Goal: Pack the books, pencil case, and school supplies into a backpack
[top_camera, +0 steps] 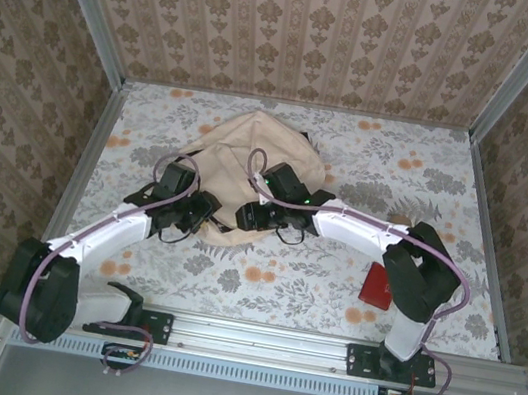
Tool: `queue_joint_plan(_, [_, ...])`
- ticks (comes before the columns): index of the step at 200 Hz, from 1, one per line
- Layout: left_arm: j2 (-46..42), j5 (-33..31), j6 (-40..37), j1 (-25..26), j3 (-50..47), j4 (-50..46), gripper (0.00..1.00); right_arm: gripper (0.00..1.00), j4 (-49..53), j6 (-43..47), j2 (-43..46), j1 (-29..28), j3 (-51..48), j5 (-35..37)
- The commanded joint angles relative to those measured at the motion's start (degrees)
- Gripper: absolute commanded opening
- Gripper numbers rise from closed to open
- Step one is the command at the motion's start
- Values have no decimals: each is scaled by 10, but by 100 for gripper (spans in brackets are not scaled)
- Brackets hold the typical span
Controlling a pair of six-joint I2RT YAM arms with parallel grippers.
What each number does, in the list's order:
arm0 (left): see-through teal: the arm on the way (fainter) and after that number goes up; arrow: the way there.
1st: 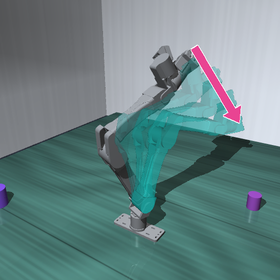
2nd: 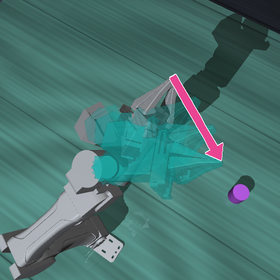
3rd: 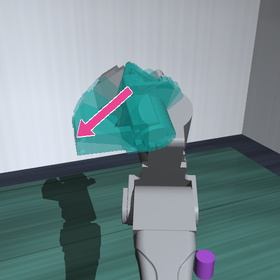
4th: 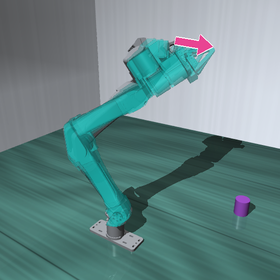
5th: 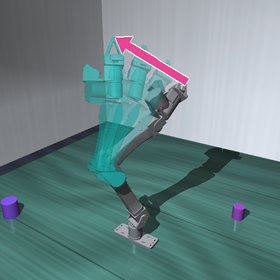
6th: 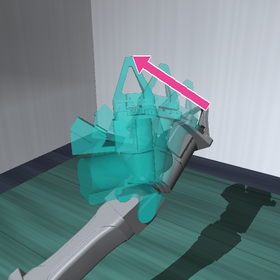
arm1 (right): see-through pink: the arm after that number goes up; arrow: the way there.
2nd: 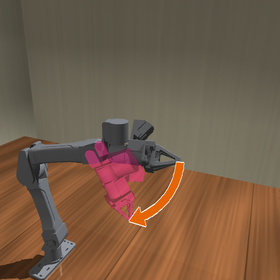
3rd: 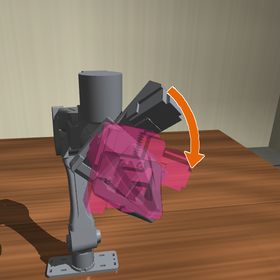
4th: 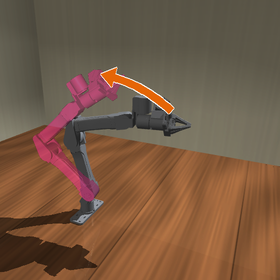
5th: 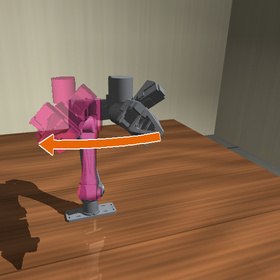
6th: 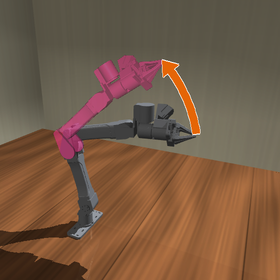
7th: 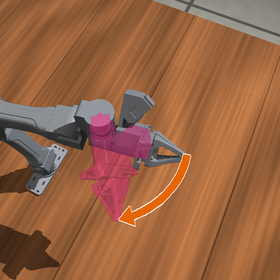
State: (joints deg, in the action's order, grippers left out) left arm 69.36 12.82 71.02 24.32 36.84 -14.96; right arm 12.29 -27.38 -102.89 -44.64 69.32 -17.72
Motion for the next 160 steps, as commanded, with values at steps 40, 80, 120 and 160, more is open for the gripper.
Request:
queue_joint_plan(40, [38,0,9,-2,-5,39,30,36,-33,-111,33,-23,-63,28])
queue_joint_plan(80, [37,8,-2,-3,-2,44,7,32,-52,-137,11,-26,-83,60])
queue_joint_plan(120, [-10,8,-5,-7,0,60,0,28,-93,-145,-11,-25,-86,108])
queue_joint_plan(160, [-57,18,13,-34,-10,97,0,27,-173,-141,-16,-26,-114,126])
